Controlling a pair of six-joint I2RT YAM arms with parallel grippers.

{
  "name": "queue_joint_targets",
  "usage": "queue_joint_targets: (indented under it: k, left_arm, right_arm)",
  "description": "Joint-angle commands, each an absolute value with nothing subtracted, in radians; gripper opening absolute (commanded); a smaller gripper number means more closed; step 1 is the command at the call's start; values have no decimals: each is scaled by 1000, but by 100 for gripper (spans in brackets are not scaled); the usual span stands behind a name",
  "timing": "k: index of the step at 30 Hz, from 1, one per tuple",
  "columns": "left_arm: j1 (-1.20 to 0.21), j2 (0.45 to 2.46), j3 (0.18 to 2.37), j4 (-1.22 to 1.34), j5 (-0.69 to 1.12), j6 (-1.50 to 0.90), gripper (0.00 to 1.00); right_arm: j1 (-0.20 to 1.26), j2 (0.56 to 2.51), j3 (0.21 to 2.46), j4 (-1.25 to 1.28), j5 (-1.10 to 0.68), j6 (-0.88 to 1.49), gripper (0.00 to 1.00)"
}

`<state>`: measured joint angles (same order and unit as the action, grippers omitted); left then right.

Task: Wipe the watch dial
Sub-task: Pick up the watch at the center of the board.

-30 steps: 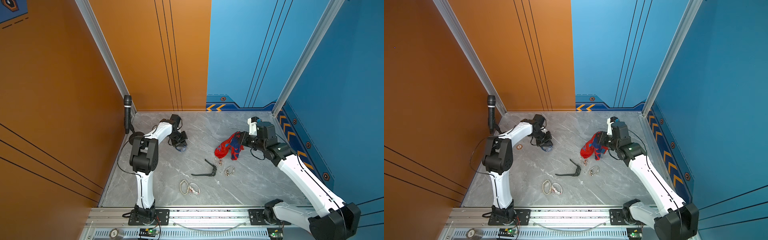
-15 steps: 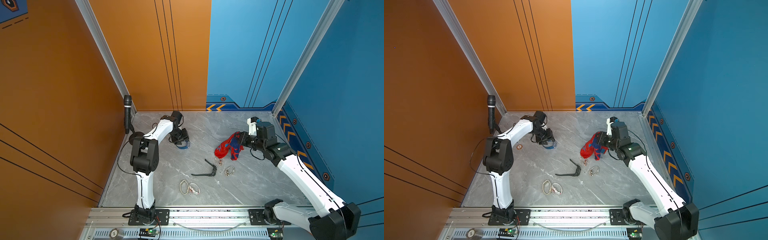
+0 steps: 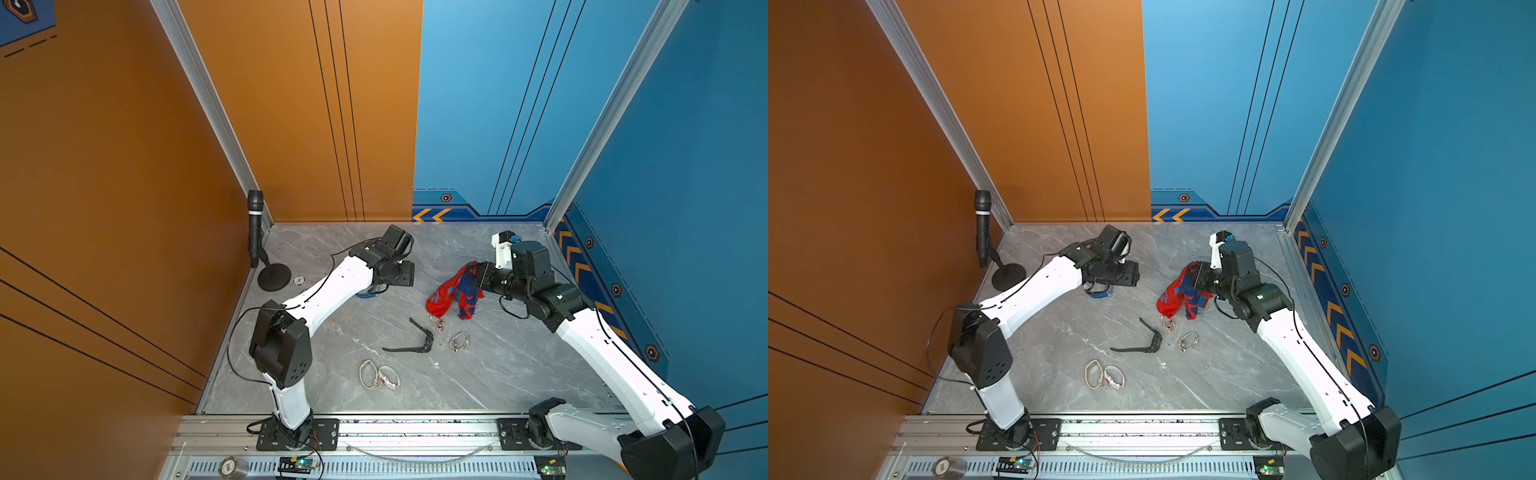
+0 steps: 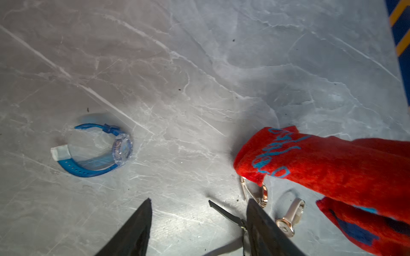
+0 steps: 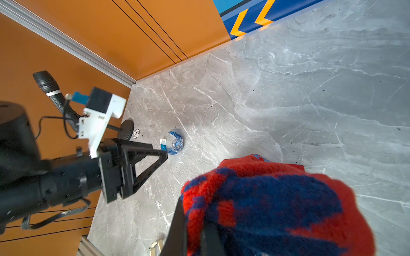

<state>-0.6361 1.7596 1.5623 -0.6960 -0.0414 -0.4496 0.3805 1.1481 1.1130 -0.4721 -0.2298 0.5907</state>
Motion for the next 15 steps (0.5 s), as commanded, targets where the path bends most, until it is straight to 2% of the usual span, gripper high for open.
queue_joint_targets:
  k: [1, 10, 15]
  left_arm:
    - [-670, 1721, 1459, -652, -30, -416, 65]
    - [-821, 1610, 1281, -569, 54, -416, 59]
    - [-904, 1623, 1248, -571, 64, -422, 57]
  right_arm:
    - [377, 1141, 1150, -558, -201, 563, 0]
    - [332, 1066, 1128, -675, -70, 536, 0]
    - [305, 1057, 1128, -680, -83, 518, 0]
